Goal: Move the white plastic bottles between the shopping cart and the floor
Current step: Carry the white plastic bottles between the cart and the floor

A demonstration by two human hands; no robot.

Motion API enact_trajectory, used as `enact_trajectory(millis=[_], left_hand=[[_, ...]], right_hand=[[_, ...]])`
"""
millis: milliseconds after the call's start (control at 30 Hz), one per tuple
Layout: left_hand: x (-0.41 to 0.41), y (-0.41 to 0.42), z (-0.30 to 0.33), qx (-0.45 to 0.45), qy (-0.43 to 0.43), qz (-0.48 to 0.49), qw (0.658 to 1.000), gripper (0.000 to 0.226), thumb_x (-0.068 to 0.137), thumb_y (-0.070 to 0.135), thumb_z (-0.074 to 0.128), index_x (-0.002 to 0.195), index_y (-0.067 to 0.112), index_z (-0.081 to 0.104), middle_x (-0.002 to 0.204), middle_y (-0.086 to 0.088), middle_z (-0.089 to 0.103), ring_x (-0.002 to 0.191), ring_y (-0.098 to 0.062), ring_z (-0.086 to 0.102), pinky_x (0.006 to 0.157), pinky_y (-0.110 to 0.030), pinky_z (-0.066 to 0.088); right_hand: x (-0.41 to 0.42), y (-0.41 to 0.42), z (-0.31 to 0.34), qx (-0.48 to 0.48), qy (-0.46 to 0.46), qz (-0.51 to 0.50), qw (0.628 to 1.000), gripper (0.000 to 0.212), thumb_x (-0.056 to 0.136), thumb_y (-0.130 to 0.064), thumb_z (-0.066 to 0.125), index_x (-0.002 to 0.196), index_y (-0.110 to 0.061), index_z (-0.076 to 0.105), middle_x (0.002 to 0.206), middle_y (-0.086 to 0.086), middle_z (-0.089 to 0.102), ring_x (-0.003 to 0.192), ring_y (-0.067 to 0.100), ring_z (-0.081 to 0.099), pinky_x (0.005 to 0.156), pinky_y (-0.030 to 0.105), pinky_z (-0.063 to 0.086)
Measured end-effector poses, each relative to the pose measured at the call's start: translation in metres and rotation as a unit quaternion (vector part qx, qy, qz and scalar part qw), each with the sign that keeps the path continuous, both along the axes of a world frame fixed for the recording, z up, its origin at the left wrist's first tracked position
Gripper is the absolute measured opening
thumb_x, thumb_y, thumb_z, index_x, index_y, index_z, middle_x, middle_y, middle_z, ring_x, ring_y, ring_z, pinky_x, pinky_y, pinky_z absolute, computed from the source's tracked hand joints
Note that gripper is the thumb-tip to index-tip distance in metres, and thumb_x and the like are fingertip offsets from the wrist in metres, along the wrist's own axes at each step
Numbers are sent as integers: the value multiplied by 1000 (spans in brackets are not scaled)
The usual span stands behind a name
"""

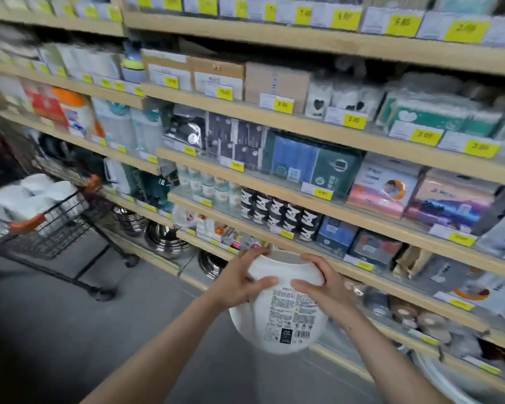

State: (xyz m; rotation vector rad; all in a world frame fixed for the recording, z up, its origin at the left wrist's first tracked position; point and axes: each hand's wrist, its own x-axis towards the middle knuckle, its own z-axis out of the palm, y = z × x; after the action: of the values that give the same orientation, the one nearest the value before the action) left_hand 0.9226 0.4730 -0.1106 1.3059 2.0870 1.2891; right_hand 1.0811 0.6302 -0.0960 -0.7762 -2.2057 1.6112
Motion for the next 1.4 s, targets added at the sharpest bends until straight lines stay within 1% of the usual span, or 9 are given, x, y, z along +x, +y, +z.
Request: enact_trajectory(millis=[167,233,333,567,733,867,1100,1233,1400], left_hand=[[-101,-76,-10,-7,-28,76,997,77,63,78,57,127,35,48,124,3,50,111,-14,53,91,-29,49],[-143,-110,-10,-14,-31,101,994,81,63,77,57,130,33,48,126,3,49,113,-12,52,91,-22,47],[-205,-164,-1,-17,-21,129,991,78,65,75,58,130,33,48,125,5,49,113,-11,51,96,-30,46],[-327,-272,3,-17,-19,211,977,61,69,74,57,122,43,50,123,9,51,114,-10,51,96,-41,47],[-410,-327,-1,-8,-13,271,963,45,68,74,57,108,62,42,123,9,52,114,-11,51,97,-41,47],[-482,-357,1,-7,1,309,951,58,67,71,56,117,44,48,117,7,55,108,-11,54,95,-31,45],[-605,-413,9,-7,-13,368,930,51,67,68,63,112,53,46,120,7,54,109,-10,55,93,-30,48],[-658,-442,19,10,-13,371,929,52,68,64,66,114,45,50,109,12,58,89,-1,59,79,-26,48],[-738,-476,10,-4,10,337,941,51,68,64,67,113,53,46,121,16,52,115,-4,49,99,-30,42]], right_hand=[[-119,-59,-3,2,-9,67,998,47,71,-30,79,106,-46,54,115,-10,55,96,11,60,76,33,56],[-167,-89,-2,0,-8,92,996,45,73,-28,79,106,-44,53,115,-11,54,96,6,56,72,22,52],[-240,-136,5,-2,-12,138,990,52,72,-22,80,111,-37,50,109,-17,50,93,6,55,63,11,46],[-395,-220,11,-34,-28,251,967,71,52,-32,92,109,-40,50,113,-14,48,100,12,56,90,41,52],[-505,-268,6,-25,-19,299,954,75,37,-50,82,105,-43,50,114,-11,52,101,14,58,85,37,54],[-601,-294,-6,-17,-10,339,940,77,39,-49,84,108,-42,50,118,-8,51,104,15,57,87,38,53],[-754,-344,4,-31,-29,422,906,84,38,-44,85,112,-37,47,117,-6,50,104,14,56,81,28,52],[-819,-369,13,-26,-56,467,882,90,38,-43,84,118,-34,43,115,-7,48,100,8,54,78,23,51],[-887,-404,8,-12,-59,459,886,98,36,-42,83,123,-28,39,113,-12,46,97,1,51,64,7,45]])
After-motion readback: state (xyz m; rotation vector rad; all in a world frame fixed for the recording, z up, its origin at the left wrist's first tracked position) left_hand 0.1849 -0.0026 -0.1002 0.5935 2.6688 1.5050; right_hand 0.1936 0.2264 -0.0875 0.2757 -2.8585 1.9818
